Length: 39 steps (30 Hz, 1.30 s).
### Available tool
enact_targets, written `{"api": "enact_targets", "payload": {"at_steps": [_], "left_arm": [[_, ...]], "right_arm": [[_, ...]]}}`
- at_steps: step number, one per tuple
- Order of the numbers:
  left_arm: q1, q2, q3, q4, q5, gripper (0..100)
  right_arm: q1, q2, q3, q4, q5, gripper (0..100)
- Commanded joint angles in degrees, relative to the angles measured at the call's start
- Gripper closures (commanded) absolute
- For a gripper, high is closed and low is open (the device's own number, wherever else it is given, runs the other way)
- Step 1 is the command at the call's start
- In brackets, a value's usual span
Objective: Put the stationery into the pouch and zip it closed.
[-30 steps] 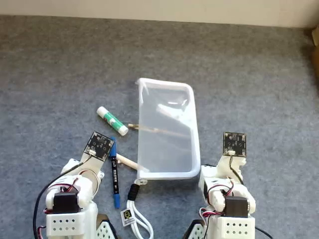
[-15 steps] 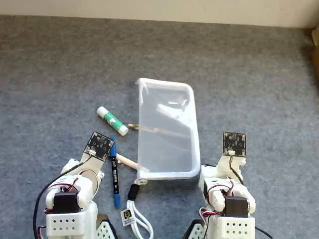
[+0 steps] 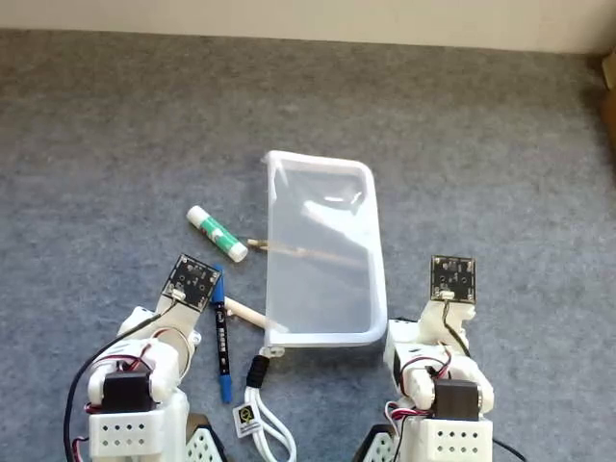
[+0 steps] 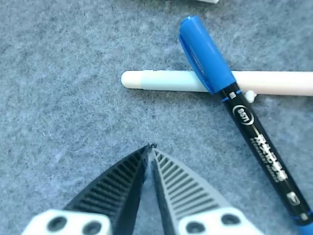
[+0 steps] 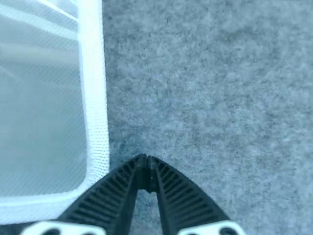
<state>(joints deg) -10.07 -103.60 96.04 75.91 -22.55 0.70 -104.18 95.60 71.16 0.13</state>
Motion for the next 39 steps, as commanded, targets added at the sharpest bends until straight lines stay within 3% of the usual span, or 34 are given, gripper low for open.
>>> {"api": "enact_targets", "payload": {"at_steps": [1,6,12,16,29,39], "left_arm": [[-3.9,-0.7,-1.5,0.0,0.5,99],[-9.6,-0.7,-0.1,-5.4,0.5,99],[-10.6,-0.7,1.1,-8.5,0.5,99],[-10.6,-0.7,1.1,-8.5,0.5,99],[-10.6,-0.7,1.1,-8.8,0.5,99],[-10.6,-0.7,1.1,-8.9,0.5,99]], "right_arm": [[-0.3,-0.7,6.4,0.4,0.6,99.2],[0.7,-0.7,4.9,0.0,0.5,99.2],[1.3,-0.7,-5.9,0.4,0.2,99.3],[-1.2,-0.1,-12.3,0.4,-5.9,99.3],[-18.8,0.0,-21.5,-0.5,-13.1,99.3],[-30.5,7.0,-23.7,-3.9,-13.5,98.8]]}}
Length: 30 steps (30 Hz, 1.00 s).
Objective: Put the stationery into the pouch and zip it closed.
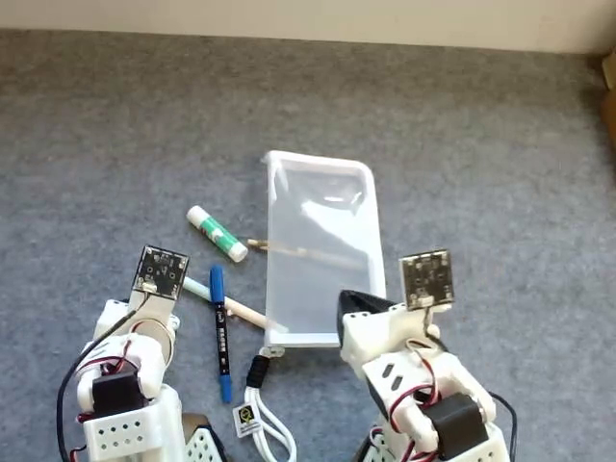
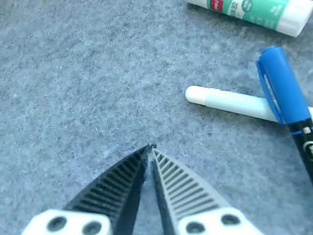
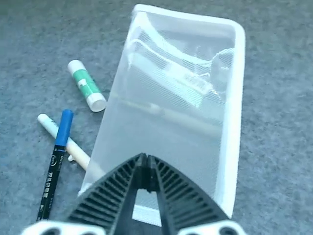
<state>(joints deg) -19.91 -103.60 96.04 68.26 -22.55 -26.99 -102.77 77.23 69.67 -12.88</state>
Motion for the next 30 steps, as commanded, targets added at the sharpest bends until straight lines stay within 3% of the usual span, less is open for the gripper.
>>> {"api": "enact_targets", "payload": {"at_steps": [1,6,9,13,19,24,30], "left_arm": [[-0.7,-0.7,1.1,-1.2,0.5,99],[-0.7,-0.7,1.1,-1.2,0.5,99],[-0.7,-0.7,1.1,-1.2,0.5,99],[-0.7,-0.7,1.1,-1.2,0.5,99],[-0.7,-0.7,1.1,-1.2,0.5,99],[-0.7,-0.7,1.1,-1.2,0.5,99],[-0.7,-0.7,1.1,-1.2,0.5,99]], "right_arm": [[-3.5,8.8,-7.1,-2.6,-0.5,98.8],[-7.8,26.9,-19.6,0.5,-4.5,98.5],[-11.8,35.3,-24.4,1.5,-5.2,92.4],[-16.5,43.7,-25.5,1.5,-11.4,83.5],[-25.1,52.8,-25.8,0.8,-16.4,83.6],[-32.1,60.6,-25.4,-6.0,-20.3,83.6],[-34.9,70.1,-25.8,-11.8,-23.8,83.6]]}}
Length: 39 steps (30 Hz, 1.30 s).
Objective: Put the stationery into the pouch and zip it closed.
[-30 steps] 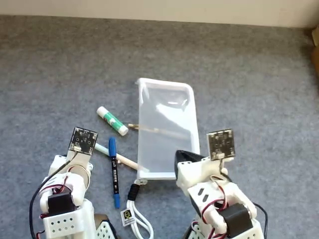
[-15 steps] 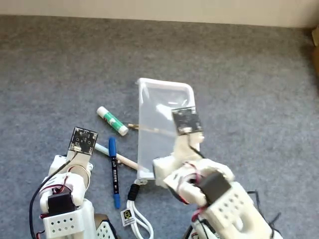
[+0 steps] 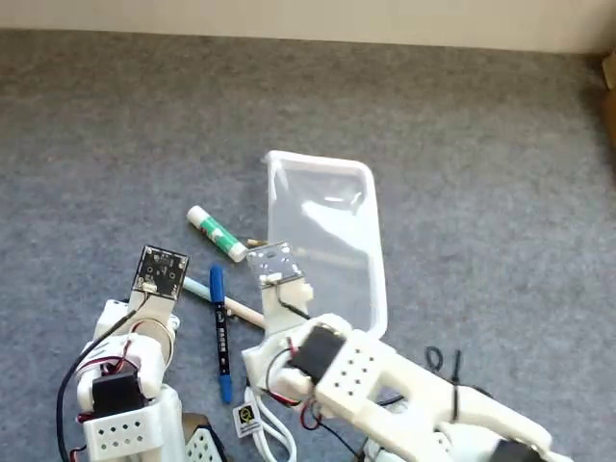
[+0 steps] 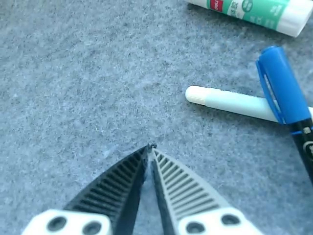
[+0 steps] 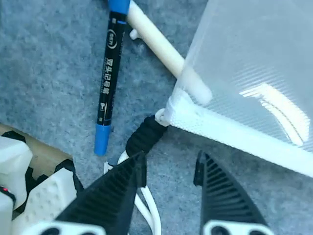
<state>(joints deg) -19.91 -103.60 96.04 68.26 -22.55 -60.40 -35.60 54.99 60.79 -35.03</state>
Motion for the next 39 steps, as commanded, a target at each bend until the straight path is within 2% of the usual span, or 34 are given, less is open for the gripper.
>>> {"api": "enact_targets", "payload": {"at_steps": [1,13,28,30,33,35,39], "left_arm": [[-0.7,-0.7,1.1,-1.2,0.5,99],[-0.7,-0.7,1.1,-1.2,0.5,99],[-0.7,-0.7,1.1,-1.2,0.5,99],[-0.7,-0.7,1.1,-1.2,0.5,99],[-0.7,-0.7,1.1,-1.2,0.5,99],[-0.7,-0.7,1.1,-1.2,0.5,99],[-0.7,-0.7,1.0,-1.1,0.5,99]], "right_arm": [[-1.9,4.3,-3.6,-4.0,-2.1,83.6],[-3.5,13.8,-3.6,-13.8,-5.6,83.6],[-5.1,23.9,-3.6,-14.4,-5.3,83.8],[-5.0,23.9,-3.3,-14.4,-5.1,87.5],[-4.4,23.8,-3.2,-14.3,-2.8,99.8],[-3.8,23.8,-3.4,-13.1,1.3,98.1],[-1.7,22.5,-6.5,-5.2,4.7,99.5]]}}
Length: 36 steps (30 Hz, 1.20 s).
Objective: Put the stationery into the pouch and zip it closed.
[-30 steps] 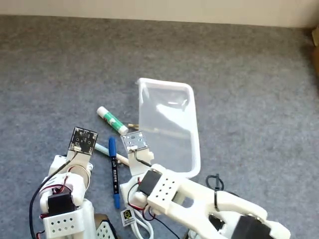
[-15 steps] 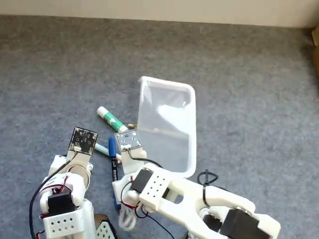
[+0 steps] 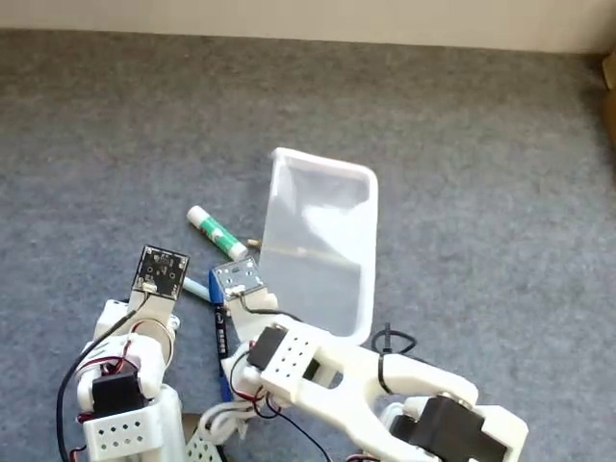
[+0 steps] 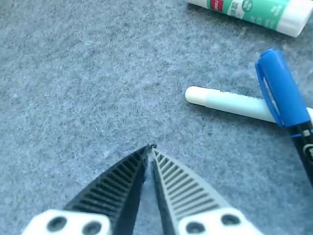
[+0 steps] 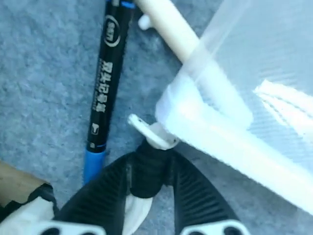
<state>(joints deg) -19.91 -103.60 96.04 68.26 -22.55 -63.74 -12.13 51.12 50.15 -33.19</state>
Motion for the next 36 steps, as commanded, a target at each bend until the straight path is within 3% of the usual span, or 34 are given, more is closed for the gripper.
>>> {"api": "enact_targets", "payload": {"at_steps": [1,6,15,24,31,36], "left_arm": [[-0.7,-0.7,1.0,-1.1,0.5,99],[-0.7,-0.7,1.1,-1.2,0.5,99],[-0.7,-0.7,1.1,-1.2,0.5,99],[-0.7,-0.7,1.1,-1.2,0.5,99],[-0.7,-0.7,1.1,-1.2,0.5,99],[-0.7,-0.7,1.1,-1.2,0.5,99]], "right_arm": [[1.8,-1.9,-3.8,7.4,3.5,99.5],[5.1,-10.2,-6.5,15.1,9.8,99.5],[14.6,-23.1,-4.4,16.1,20.0,99.5],[18.6,-33.7,0.8,16.1,31.7,99.5],[24.0,-36.5,2.3,15.4,35.8,98.8],[29.1,-36.5,2.3,15.8,35.7,78.4]]}}
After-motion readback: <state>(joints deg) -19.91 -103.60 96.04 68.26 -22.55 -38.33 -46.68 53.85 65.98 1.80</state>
